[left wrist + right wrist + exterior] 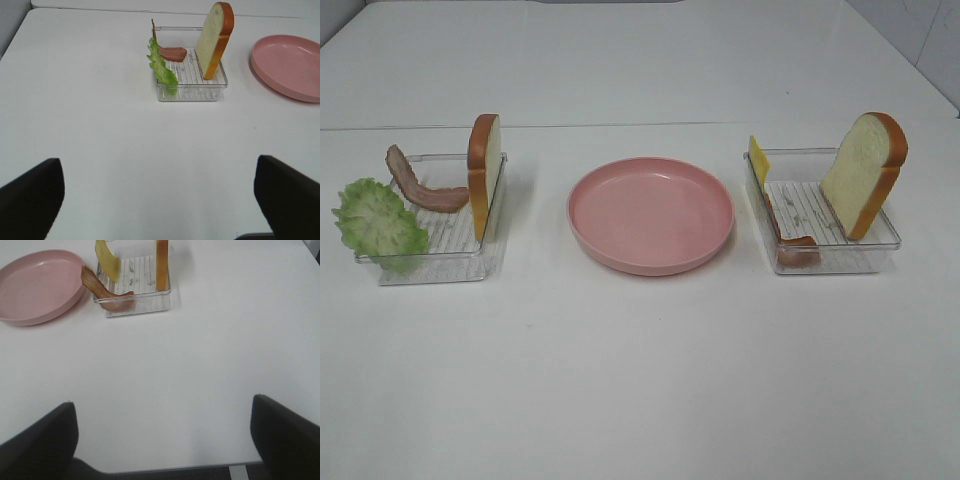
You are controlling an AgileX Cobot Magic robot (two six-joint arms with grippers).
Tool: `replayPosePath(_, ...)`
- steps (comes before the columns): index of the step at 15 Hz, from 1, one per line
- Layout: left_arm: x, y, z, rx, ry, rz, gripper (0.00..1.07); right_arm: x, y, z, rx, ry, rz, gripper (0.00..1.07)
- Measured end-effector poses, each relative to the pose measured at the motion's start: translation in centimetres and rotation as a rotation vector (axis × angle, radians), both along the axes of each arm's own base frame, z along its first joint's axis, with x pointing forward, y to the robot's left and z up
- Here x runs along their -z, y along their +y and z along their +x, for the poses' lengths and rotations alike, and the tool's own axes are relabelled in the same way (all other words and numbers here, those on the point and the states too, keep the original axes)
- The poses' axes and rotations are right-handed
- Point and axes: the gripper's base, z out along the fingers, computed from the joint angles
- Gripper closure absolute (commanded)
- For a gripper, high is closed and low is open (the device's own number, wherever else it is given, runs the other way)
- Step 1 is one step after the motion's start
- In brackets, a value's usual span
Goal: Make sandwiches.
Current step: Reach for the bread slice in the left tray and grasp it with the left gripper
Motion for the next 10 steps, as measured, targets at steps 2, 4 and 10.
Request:
replayPosePath(2,0.0,0.0,0.0,0.000,0.000,0.000,0.12,0.0,0.0,0.0,0.000,0.000,0.000,0.18)
replayPosePath(4,-0.1,0.0,0.4,0.000,0.024,-0.003,0.12,0.0,0.0,0.0,0.000,0.000,0.000,0.18)
replayPosePath(10,-3.5,0.4,5.7,-0.012,0.014,-0.052,0.12,0.0,0.0,0.0,0.000,0.000,0.000,0.18)
